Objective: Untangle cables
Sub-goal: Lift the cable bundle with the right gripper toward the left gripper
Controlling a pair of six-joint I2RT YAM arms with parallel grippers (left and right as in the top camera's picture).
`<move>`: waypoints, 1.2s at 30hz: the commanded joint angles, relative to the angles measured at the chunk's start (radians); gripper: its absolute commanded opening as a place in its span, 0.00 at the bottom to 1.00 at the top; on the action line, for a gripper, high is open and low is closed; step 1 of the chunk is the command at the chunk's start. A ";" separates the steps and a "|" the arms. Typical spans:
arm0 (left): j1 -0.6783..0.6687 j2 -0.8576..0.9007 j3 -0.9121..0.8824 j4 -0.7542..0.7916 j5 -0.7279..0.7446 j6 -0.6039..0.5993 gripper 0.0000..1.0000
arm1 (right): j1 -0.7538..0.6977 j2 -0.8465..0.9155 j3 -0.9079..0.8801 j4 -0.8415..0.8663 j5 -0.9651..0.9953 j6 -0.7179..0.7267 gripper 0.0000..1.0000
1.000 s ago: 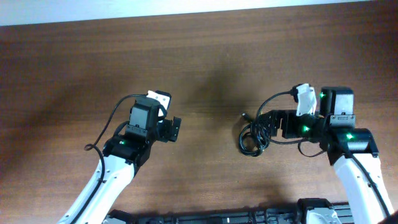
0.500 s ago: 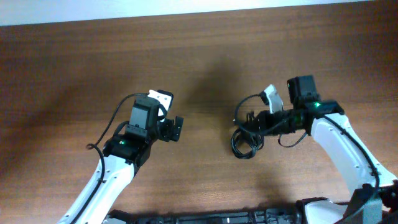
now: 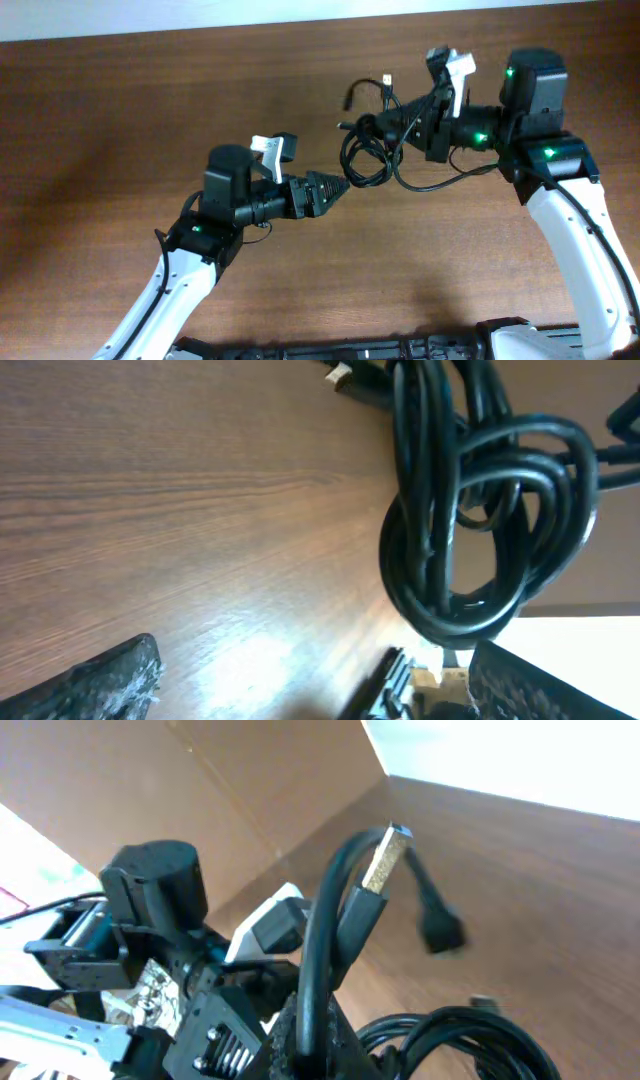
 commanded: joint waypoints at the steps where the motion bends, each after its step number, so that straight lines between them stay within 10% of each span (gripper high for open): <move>1: -0.006 0.000 0.013 0.053 0.037 -0.137 0.99 | 0.006 -0.021 0.021 0.045 -0.111 0.054 0.04; 7: -0.155 0.000 0.013 0.291 -0.052 -0.328 0.99 | 0.043 -0.021 0.021 0.069 -0.115 0.092 0.04; 13: -0.153 0.000 0.013 0.291 -0.076 -0.323 0.02 | 0.051 -0.021 0.021 0.081 -0.110 0.101 0.04; 16: -0.152 0.000 0.013 0.291 -0.087 -0.169 0.00 | 0.051 -0.021 0.021 0.012 -0.021 0.102 0.08; 19: -0.152 0.000 0.013 0.266 -0.083 0.261 0.00 | 0.050 -0.021 0.021 -0.187 0.281 0.102 0.54; 22: -0.145 0.000 0.013 0.266 -0.087 0.438 0.00 | 0.036 -0.021 0.021 -0.260 0.430 0.124 0.74; 25: -0.063 0.000 0.013 0.266 -0.008 0.573 0.00 | -0.070 -0.021 0.021 -0.380 0.485 0.158 0.74; 31: 0.152 0.000 0.013 0.381 0.699 0.923 0.00 | -0.172 -0.021 0.021 -0.532 0.248 -0.194 0.75; 36: 0.155 0.000 0.013 0.381 0.778 0.978 0.00 | -0.171 -0.027 0.021 -0.581 -0.013 -0.442 0.75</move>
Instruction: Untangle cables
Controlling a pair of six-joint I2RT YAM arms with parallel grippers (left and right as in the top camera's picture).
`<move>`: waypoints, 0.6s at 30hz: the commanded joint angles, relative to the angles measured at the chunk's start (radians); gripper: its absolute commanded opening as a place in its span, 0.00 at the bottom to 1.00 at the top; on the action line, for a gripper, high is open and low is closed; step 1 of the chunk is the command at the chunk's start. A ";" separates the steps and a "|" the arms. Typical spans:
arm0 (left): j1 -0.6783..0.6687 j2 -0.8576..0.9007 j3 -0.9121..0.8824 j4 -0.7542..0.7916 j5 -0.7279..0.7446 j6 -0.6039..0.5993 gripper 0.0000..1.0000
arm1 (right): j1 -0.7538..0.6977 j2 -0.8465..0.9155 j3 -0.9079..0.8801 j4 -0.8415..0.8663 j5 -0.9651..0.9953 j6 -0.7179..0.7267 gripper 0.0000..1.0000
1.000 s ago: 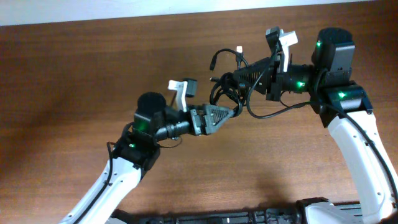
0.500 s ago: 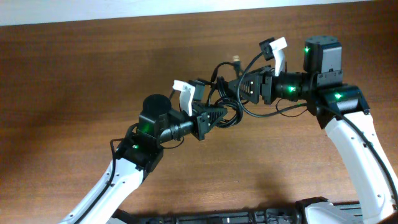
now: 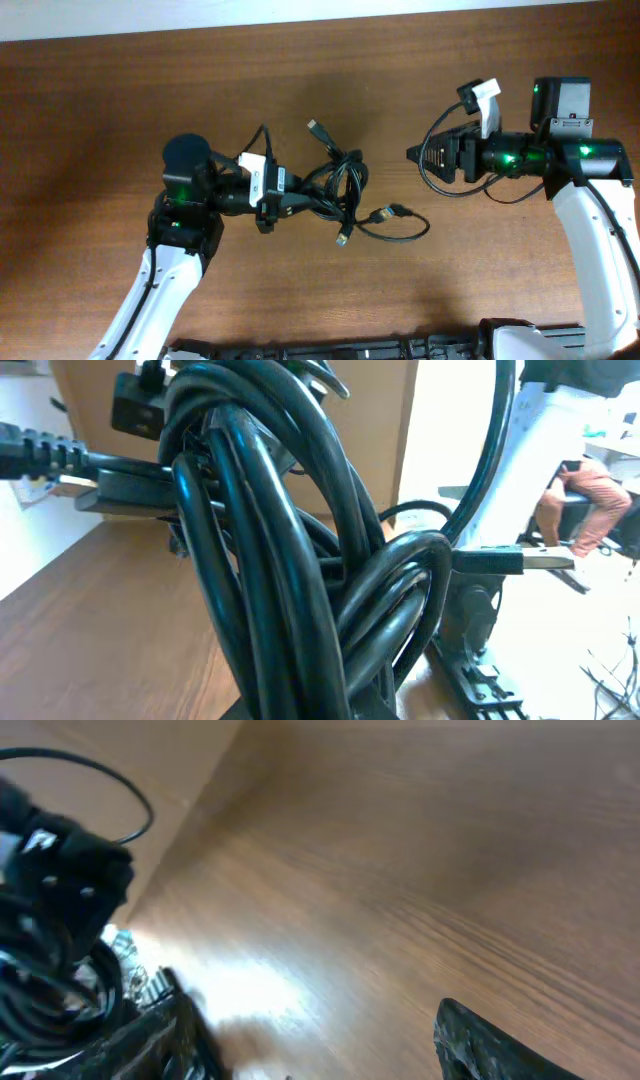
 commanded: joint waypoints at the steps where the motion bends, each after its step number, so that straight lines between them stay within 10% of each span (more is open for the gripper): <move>1: 0.006 -0.008 0.014 0.006 0.112 0.072 0.00 | -0.002 -0.027 0.003 -0.045 -0.206 -0.230 0.76; 7: -0.057 -0.008 0.014 0.016 0.127 0.072 0.00 | 0.102 -0.056 0.003 -0.130 -0.321 -0.569 0.84; 18: -0.173 -0.008 0.014 0.037 0.126 0.072 0.00 | 0.141 -0.056 0.003 -0.051 -0.411 -0.573 0.83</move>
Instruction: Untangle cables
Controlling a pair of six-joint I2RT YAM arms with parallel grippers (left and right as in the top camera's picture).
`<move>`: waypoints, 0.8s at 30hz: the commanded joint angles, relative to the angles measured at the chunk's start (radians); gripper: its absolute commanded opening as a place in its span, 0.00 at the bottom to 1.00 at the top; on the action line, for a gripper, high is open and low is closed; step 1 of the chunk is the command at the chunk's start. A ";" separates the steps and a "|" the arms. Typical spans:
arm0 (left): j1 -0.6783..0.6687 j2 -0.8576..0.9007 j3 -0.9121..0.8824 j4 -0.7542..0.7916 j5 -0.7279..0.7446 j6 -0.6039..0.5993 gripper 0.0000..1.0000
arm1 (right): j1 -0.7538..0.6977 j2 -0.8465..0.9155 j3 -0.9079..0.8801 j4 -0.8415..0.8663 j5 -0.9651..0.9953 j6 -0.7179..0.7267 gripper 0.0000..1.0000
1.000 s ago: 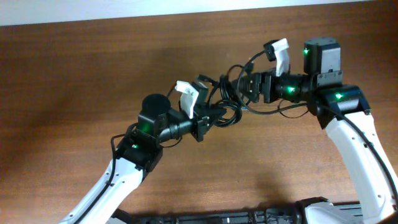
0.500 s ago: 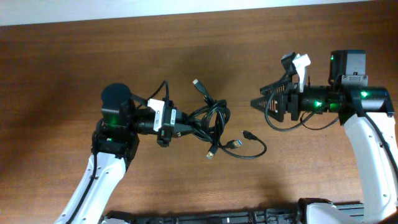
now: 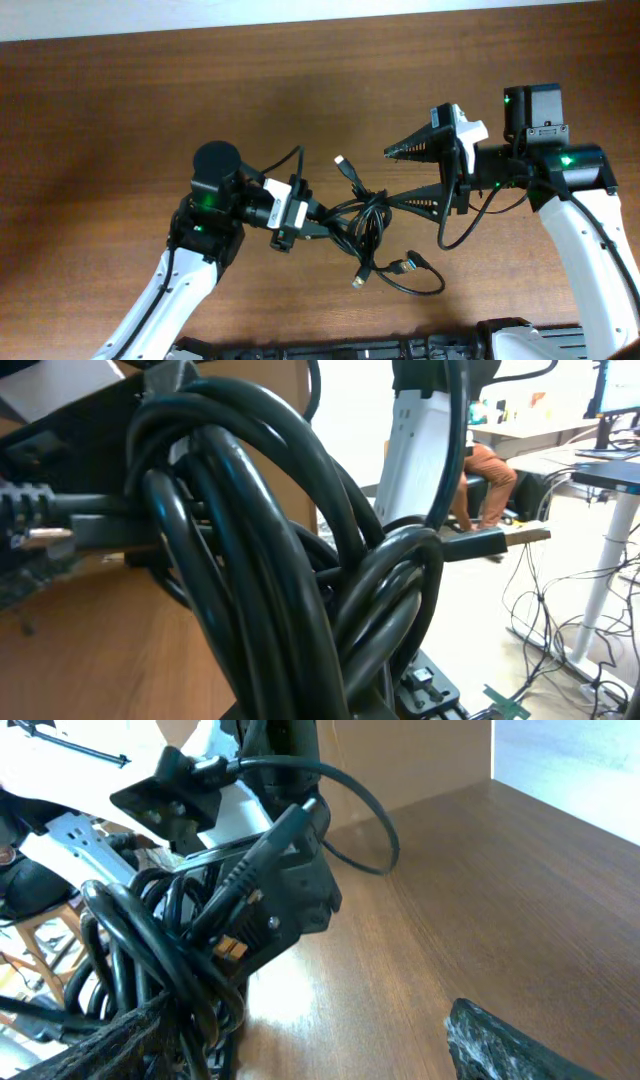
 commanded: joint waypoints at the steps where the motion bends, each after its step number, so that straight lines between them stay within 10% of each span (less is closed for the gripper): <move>1: -0.014 -0.008 0.014 0.003 0.023 0.016 0.00 | 0.006 -0.014 0.003 0.006 -0.055 -0.014 0.84; 20: -0.143 -0.008 0.014 0.006 -0.254 -0.044 0.00 | 0.101 -0.013 0.003 0.080 0.141 -0.005 0.84; 24: -0.143 -0.008 0.014 0.006 -0.070 -0.045 0.00 | 0.101 -0.012 0.003 0.230 0.570 0.479 0.96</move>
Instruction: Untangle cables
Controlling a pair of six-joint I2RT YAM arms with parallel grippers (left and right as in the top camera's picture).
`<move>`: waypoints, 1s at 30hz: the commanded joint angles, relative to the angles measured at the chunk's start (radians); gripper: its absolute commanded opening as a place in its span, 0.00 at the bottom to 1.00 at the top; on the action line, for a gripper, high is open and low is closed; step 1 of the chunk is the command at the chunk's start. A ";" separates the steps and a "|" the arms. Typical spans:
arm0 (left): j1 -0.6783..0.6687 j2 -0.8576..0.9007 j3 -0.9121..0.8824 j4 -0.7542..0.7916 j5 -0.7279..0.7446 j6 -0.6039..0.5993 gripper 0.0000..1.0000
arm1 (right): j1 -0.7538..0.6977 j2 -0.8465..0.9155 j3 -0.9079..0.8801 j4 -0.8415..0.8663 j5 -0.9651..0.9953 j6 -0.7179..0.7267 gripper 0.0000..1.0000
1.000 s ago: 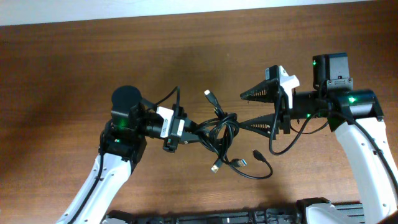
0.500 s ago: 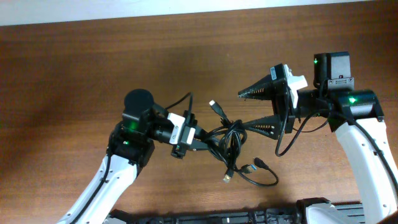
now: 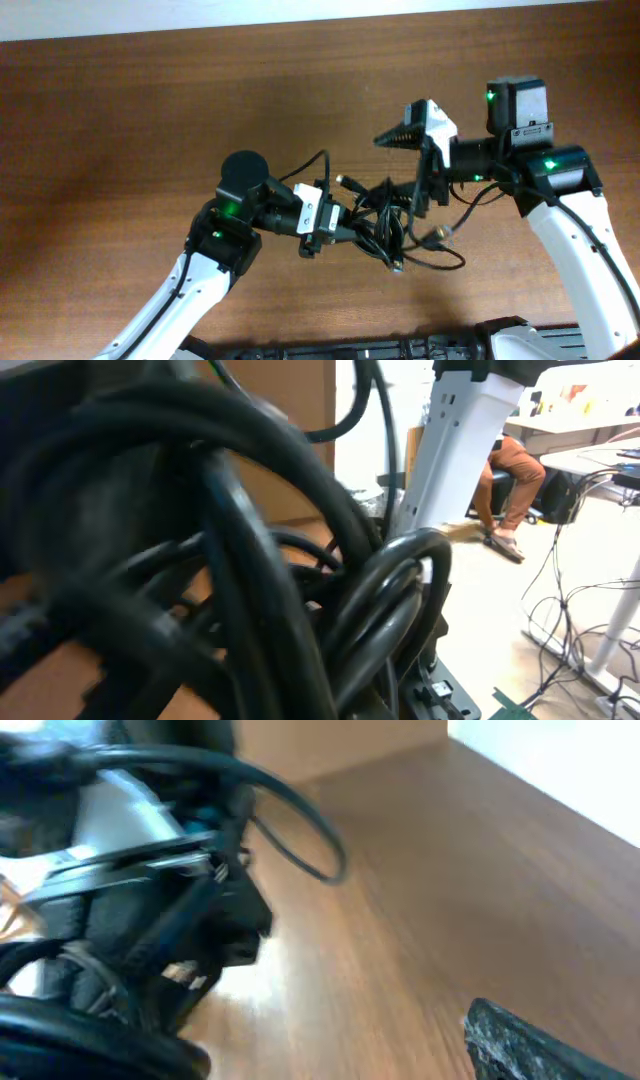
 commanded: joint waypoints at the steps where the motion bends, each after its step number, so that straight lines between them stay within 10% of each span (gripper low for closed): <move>1: -0.008 -0.008 0.014 0.006 0.142 -0.002 0.00 | 0.006 -0.008 0.004 0.056 0.474 0.430 0.96; 9: 0.094 -0.008 0.014 -0.205 0.040 -0.008 0.00 | 0.003 -0.008 0.004 -0.035 0.948 0.678 0.98; 17: 0.248 -0.008 0.014 -0.249 0.039 0.010 0.00 | 0.003 -0.008 0.004 -0.034 0.908 0.682 0.99; 22: 0.248 -0.008 0.014 -0.063 0.142 0.258 0.00 | 0.003 -0.008 0.023 0.019 0.565 0.603 0.99; 30: 0.248 -0.008 0.014 0.402 0.138 0.261 0.00 | 0.003 -0.068 0.157 0.087 0.387 0.603 0.99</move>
